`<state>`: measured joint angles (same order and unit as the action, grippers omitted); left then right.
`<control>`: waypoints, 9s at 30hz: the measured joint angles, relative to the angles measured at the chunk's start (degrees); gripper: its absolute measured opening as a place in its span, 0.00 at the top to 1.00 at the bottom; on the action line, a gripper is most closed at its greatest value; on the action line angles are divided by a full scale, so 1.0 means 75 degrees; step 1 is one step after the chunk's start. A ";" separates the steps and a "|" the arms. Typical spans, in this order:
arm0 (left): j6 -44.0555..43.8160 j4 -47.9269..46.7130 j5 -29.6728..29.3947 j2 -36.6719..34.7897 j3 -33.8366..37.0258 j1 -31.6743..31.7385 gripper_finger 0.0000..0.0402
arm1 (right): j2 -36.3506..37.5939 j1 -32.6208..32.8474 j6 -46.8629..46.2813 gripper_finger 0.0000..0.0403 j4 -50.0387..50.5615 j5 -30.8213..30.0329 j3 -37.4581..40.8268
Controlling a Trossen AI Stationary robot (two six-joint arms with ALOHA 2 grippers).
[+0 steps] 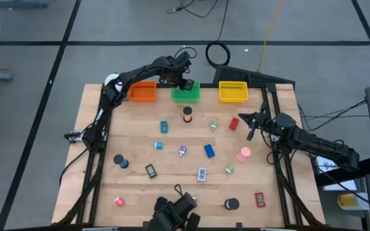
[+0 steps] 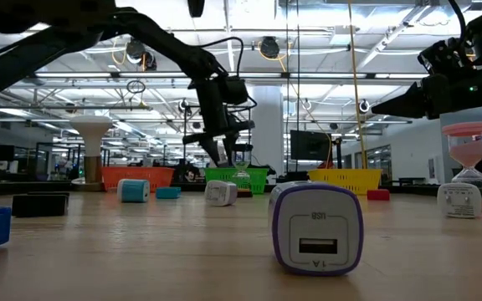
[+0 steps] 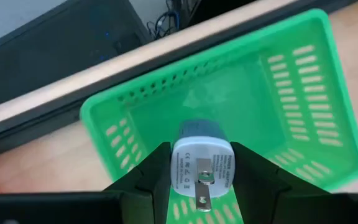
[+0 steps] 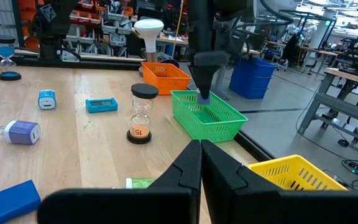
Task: Pick & Place Office items
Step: Put the blue charger adapter into the green basket, then put the pink hourglass into the yellow basket
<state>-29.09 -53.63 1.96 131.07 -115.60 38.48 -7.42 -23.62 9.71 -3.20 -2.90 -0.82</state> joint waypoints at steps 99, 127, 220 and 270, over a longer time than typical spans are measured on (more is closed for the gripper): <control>0.2624 0.0930 -0.0265 -0.0108 0.0770 -0.0113 0.99 | 0.0002 0.0000 0.0000 1.00 -0.0001 0.0000 -0.0001; 0.2931 0.0489 -0.0820 -0.0866 0.0773 -0.0174 0.99 | 0.0003 -0.0002 0.0001 1.00 0.0000 0.0000 0.0000; 0.2878 1.5335 0.1242 -0.6245 1.2958 -0.1719 0.91 | -0.5629 0.2832 -0.5590 1.00 0.2687 -0.3439 -0.5275; 0.4378 1.5755 0.2075 -0.6248 1.2958 -0.2665 0.91 | -0.9229 0.5914 -1.4150 0.32 1.0611 -0.0340 -0.8715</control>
<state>3.75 64.53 17.52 84.20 -18.41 18.50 -76.64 20.73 -96.42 76.38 -5.45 -66.18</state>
